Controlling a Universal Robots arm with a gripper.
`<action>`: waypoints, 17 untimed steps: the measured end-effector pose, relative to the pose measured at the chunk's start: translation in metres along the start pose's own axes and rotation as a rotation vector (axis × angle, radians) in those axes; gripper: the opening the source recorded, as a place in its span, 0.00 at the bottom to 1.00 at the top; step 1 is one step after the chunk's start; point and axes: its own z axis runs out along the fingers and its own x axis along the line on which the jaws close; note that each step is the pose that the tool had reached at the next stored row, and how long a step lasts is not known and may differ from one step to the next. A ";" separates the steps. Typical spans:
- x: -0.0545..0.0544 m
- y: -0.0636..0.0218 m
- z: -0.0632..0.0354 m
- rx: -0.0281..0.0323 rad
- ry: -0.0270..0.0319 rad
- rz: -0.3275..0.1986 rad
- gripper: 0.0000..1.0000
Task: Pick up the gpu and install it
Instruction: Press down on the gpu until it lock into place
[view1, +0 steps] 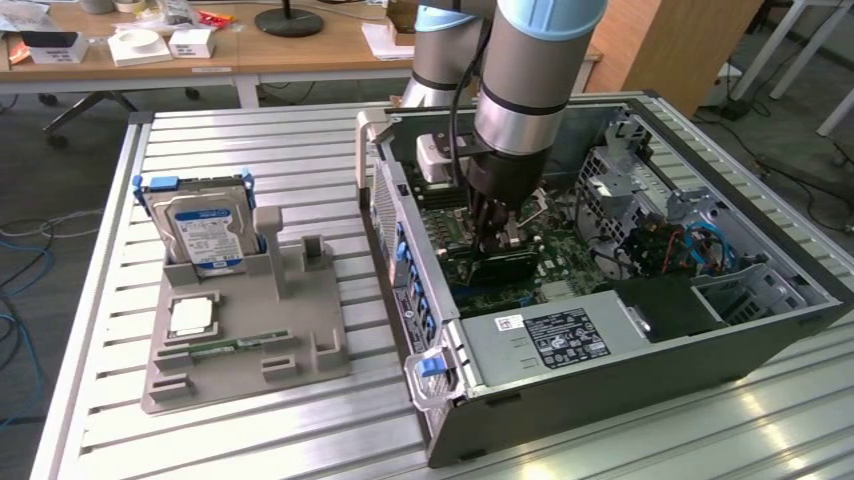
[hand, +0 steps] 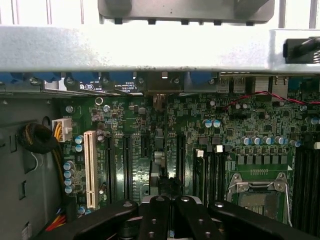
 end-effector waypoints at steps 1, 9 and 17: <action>0.000 0.0001 0.0001 0.0001 -0.0002 0.000 0.10; 0.000 -0.0002 -0.0085 0.0003 -0.0006 0.000 0.10; -0.001 -0.0008 -0.0276 0.0003 -0.0005 0.000 0.10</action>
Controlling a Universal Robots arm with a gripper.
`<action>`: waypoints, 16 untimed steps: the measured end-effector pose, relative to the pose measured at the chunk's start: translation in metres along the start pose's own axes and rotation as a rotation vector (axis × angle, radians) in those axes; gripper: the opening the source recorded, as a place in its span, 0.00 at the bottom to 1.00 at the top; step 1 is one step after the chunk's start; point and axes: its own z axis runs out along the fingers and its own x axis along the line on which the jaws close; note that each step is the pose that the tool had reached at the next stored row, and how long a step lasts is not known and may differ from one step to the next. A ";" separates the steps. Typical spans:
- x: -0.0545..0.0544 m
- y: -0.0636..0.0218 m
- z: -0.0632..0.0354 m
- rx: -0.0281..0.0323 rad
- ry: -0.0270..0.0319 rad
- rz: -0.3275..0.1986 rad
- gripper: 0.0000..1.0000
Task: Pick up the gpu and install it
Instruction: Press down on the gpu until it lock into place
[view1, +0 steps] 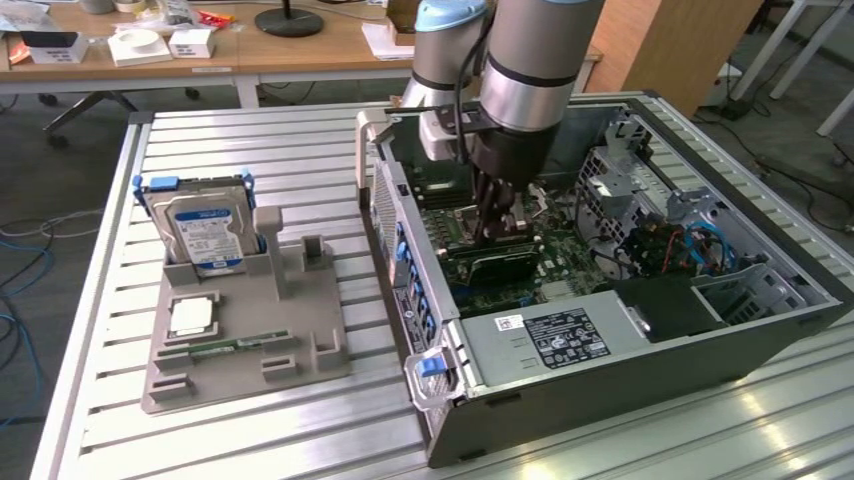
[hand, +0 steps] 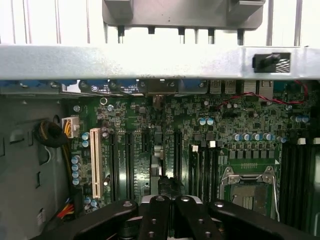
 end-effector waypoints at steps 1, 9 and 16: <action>0.000 -0.0001 -0.0027 0.0000 0.0001 0.000 0.10; 0.000 -0.0005 -0.0132 0.0000 -0.0001 0.000 0.10; -0.001 -0.0131 -0.0129 -0.0001 0.0000 0.000 0.10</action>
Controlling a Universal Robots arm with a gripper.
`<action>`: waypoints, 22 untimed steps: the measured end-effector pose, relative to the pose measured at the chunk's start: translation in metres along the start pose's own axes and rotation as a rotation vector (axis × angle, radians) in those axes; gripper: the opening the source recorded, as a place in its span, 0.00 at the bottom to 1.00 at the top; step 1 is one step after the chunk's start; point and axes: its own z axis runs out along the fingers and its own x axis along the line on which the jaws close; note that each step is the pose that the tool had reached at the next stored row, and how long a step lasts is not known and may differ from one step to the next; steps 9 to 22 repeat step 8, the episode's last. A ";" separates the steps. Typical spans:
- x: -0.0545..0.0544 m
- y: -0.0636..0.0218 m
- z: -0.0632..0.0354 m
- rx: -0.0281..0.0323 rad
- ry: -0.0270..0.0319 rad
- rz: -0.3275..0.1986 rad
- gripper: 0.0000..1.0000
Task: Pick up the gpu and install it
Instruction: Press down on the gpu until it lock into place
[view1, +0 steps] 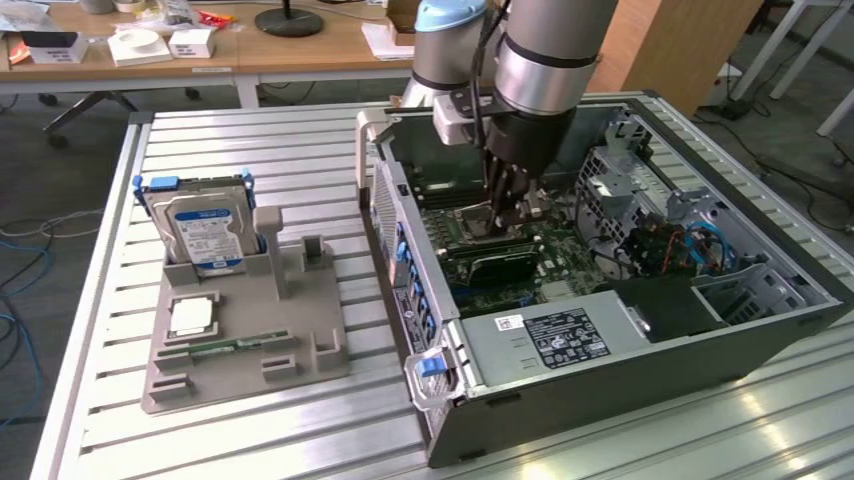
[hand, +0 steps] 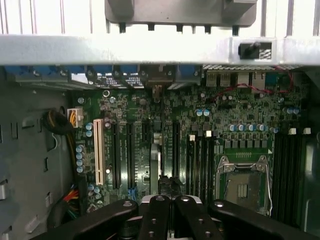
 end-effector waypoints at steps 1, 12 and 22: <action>0.000 -0.0019 0.0001 0.0000 0.0000 0.000 0.10; 0.000 -0.0031 0.0001 0.0000 0.0000 0.000 0.10; 0.000 -0.0031 0.0001 0.0000 0.0000 0.000 0.10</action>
